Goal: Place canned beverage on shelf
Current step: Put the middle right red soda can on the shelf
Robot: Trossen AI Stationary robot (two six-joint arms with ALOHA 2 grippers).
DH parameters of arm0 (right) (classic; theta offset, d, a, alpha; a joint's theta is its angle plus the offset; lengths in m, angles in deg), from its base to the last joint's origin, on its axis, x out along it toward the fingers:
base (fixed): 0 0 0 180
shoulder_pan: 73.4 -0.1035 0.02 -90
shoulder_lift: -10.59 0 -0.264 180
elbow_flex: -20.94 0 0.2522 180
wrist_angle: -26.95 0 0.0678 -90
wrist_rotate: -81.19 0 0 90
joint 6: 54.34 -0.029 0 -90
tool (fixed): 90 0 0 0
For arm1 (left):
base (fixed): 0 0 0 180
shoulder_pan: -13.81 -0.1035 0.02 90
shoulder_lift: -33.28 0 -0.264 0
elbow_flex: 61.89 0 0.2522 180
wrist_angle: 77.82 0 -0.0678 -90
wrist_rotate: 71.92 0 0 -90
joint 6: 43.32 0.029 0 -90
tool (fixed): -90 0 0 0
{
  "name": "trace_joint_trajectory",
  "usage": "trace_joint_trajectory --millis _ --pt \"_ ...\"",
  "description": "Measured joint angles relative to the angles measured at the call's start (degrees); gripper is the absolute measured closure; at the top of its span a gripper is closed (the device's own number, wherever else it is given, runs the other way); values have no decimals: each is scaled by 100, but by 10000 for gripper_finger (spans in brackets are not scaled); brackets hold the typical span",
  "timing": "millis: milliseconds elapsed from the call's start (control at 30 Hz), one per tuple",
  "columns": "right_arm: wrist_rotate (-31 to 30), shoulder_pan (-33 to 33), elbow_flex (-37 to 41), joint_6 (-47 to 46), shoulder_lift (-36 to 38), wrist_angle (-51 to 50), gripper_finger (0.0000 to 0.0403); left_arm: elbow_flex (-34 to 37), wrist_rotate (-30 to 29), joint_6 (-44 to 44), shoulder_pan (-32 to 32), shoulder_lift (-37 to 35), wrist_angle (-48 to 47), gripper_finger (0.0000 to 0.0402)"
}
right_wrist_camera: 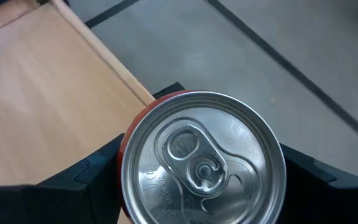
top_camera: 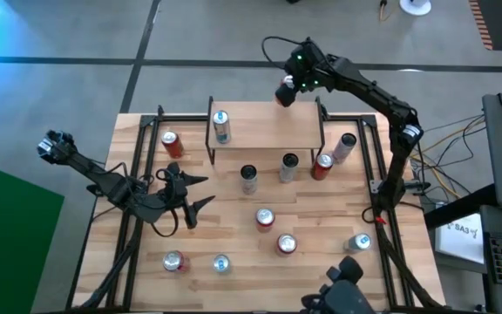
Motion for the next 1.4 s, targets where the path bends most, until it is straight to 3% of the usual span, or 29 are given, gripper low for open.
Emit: trace_joint_trajectory --millis 533,1400 --pt "3 152 -107 294 48 -970 115 0 0 -78 0 -2 30 141" --pt "-14 281 -70 258 369 -932 115 0 4 -134 0 -2 20 141"
